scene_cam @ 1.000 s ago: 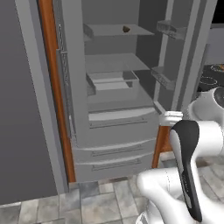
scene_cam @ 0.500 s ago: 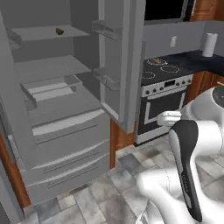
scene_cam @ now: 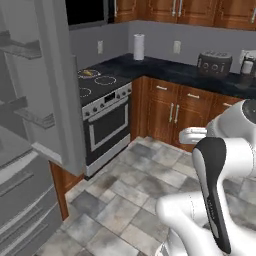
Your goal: Place the cold items (kiwi and pear) from the fridge in one tupperware on the dining counter. Place the warm items (hot dog and kebab skewer) in the stove area in another tupperware.
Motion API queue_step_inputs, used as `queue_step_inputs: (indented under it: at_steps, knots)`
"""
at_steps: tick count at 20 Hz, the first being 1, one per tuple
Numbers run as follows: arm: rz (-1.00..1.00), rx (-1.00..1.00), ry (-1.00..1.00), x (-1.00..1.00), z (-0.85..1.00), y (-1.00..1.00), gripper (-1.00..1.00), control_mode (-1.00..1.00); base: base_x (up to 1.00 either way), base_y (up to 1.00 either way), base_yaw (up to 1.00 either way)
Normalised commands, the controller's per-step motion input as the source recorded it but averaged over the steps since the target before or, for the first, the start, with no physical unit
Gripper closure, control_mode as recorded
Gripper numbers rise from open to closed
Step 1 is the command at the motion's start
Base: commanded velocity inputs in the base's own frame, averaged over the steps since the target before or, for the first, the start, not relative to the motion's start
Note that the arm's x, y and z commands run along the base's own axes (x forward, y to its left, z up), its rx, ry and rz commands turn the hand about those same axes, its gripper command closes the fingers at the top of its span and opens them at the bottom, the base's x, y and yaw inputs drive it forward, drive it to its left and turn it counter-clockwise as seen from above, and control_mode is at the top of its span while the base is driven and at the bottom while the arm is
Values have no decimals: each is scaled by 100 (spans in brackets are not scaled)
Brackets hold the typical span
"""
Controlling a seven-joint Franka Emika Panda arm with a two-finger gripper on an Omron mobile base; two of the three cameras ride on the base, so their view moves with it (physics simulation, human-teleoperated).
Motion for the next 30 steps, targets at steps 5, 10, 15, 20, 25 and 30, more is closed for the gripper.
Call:
queue_step_inputs:
  at_steps: [5,10,15,20,25,30]
  knots:
    - [0,0,0,0,0,0,100,100,-39,8,-87]
    - [0,0,0,0,0,0,100,100,-31,3,-86]
    - [0,0,0,0,0,0,100,100,-28,5,-86]
    - [0,0,0,0,0,0,100,100,-22,3,-84]
    - [0,0,0,0,0,0,100,100,-12,0,-76]
    - [0,0,0,0,0,0,100,100,-15,6,-80]
